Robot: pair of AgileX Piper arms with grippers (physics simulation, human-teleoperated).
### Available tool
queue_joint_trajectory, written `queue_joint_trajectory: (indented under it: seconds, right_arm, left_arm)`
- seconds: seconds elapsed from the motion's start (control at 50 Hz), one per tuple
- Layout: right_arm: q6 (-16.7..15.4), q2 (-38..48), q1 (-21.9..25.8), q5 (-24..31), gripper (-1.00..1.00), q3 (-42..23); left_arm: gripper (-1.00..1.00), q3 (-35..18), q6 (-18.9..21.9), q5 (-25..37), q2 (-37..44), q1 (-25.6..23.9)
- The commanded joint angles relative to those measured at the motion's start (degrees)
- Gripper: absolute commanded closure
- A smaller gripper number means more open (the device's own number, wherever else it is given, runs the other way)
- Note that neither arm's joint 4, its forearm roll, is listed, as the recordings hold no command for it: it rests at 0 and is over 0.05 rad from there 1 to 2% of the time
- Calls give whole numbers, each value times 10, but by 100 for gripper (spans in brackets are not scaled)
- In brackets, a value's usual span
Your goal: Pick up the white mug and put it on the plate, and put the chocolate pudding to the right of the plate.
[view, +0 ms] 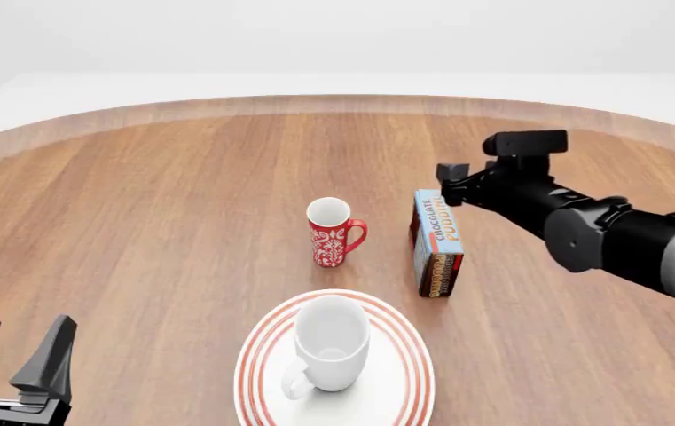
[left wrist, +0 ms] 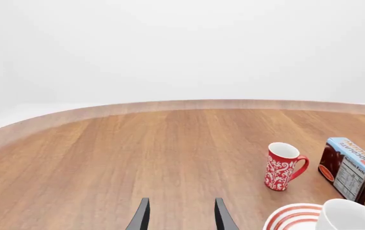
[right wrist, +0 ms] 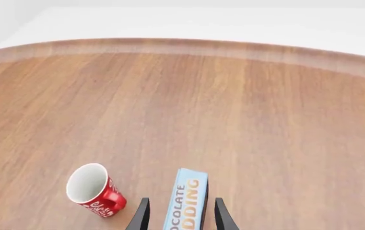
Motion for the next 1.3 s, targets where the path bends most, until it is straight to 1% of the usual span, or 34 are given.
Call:
queue_joint_trajectory:
  seconds: [0.02, 0.72, 0.88, 1.3]
  right_arm:
    - [2, 13, 1, -1, -100, -5]
    - [-1, 52, 0, -7, -100, -18]
    - [-2, 61, 1, -9, -100, -20]
    - [-7, 81, 3, -13, -100, -24]
  left_arm:
    - [-100, 0, -2, -7, 7, 0]
    - [-100, 0, -9, 0, -1, 0]
    - [-100, 0, -10, -8, 7, 0]
    - [-100, 0, -12, -6, 4, -1]
